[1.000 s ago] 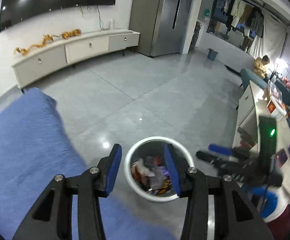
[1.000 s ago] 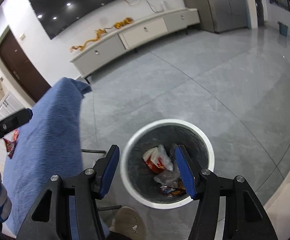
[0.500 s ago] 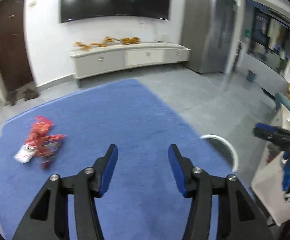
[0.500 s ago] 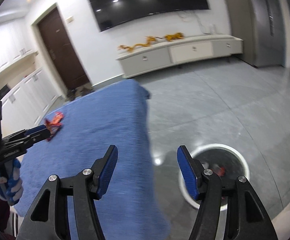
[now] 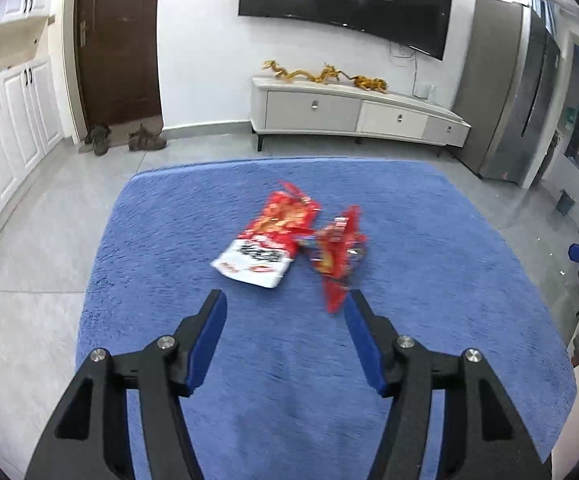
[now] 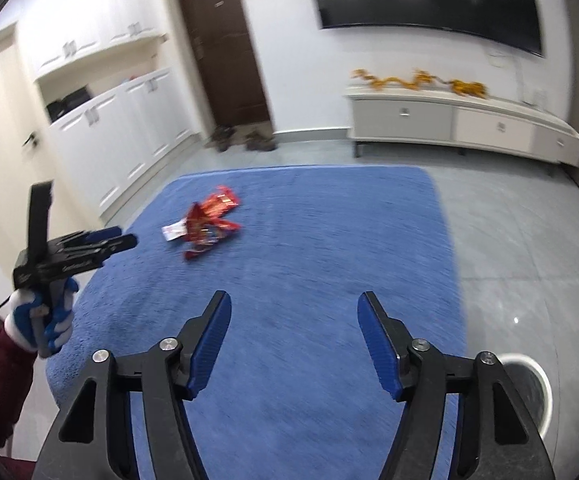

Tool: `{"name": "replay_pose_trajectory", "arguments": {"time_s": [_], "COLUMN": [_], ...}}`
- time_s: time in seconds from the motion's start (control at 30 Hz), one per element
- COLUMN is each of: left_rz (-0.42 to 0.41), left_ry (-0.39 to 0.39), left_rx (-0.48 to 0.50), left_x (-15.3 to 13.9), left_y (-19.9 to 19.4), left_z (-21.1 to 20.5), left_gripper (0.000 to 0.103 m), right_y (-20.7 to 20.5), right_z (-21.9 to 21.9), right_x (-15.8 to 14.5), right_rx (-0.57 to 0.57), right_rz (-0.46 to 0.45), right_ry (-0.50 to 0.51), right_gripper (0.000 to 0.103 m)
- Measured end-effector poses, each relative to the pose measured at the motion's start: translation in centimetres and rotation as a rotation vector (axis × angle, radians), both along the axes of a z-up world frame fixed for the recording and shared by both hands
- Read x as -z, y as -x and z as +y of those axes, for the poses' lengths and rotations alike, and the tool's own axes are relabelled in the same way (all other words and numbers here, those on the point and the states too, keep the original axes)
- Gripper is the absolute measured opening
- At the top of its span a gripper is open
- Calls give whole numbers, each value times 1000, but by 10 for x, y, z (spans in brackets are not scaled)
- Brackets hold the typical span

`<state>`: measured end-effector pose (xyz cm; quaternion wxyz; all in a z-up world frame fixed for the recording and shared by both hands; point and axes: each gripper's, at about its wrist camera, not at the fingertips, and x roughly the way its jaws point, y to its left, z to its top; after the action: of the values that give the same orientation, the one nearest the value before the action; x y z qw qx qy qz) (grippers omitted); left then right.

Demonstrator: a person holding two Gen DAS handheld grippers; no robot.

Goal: Collect trash
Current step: 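Move both open grippers back to the last red wrappers on the rug, then grasp the red-and-white snack bag with the left gripper while the right grasps the red chip bag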

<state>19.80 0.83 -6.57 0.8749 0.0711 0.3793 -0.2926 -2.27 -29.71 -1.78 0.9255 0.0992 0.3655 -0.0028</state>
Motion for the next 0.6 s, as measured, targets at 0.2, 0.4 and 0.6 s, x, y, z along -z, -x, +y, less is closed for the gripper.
{"name": "replay_pose_trajectory", "arguments": {"time_s": [0.2,0.4,0.6], "left_rz": [43,92,131], "left_ry": [10,-2,-4], "left_rx": [13,70,115], "left_x": [23,44,57], "left_y": [-46,-94,-123], "left_z": [3,-20,-38], "left_gripper": [65,65,65], "right_y": [-65,-134,-180], "right_z": [37,67,88], "right_x": [12,29,48], "right_rx": [-129,-238,-324], "right_rz": [31,47,40], "right_ry": [2,-3,10], "right_gripper": [69,69,69]}}
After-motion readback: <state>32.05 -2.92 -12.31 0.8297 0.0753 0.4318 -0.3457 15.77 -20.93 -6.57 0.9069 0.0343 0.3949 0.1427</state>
